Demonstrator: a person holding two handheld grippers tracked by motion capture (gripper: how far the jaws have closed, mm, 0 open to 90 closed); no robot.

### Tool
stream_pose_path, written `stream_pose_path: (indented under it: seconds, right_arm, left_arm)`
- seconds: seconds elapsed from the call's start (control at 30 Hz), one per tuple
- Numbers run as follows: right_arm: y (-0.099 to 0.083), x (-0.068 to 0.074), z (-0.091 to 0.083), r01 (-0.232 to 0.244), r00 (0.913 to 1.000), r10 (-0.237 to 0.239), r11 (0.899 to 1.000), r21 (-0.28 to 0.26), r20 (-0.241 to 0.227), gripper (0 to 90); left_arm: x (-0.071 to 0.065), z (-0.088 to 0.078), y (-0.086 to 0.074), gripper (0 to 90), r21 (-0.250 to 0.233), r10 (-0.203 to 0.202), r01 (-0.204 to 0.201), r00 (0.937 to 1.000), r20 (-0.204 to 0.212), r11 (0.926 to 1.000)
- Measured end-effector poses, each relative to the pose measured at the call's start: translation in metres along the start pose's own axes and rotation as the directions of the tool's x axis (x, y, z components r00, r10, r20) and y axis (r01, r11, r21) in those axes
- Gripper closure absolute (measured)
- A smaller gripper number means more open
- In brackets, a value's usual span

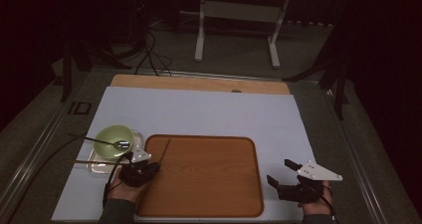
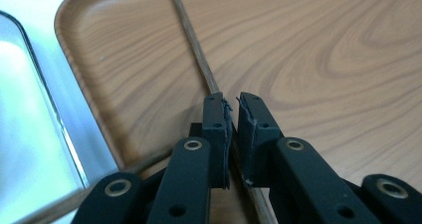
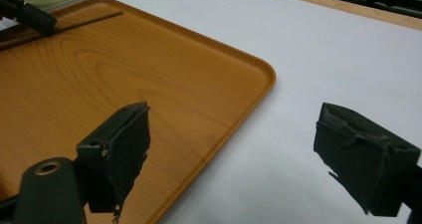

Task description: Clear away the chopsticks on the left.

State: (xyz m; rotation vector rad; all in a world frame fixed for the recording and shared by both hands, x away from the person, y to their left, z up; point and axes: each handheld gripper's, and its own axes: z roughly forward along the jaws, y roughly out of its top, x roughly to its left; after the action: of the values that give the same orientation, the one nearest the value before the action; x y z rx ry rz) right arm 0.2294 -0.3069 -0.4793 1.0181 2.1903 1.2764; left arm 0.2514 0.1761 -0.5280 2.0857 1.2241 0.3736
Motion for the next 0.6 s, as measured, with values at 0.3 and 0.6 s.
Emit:
stream_pose_path:
  seconds: [0.3,0.6]
  right_arm:
    - [0.000,0.000,0.000,0.001,1.0000,-0.001,1.000,-0.001,0.000,14.1]
    - [0.000,0.000,0.000,-0.001,1.0000,0.001,1.000,-0.002,-0.002,14.1]
  left_arm:
    - [-0.010,-0.006,-0.005,81.6,0.025,0.074,-0.072,0.9948,-0.070,0.9971]
    - [-0.013,-0.014,-0.014,80.3,0.032,0.066,-0.063,0.9932,-0.096,0.9975]
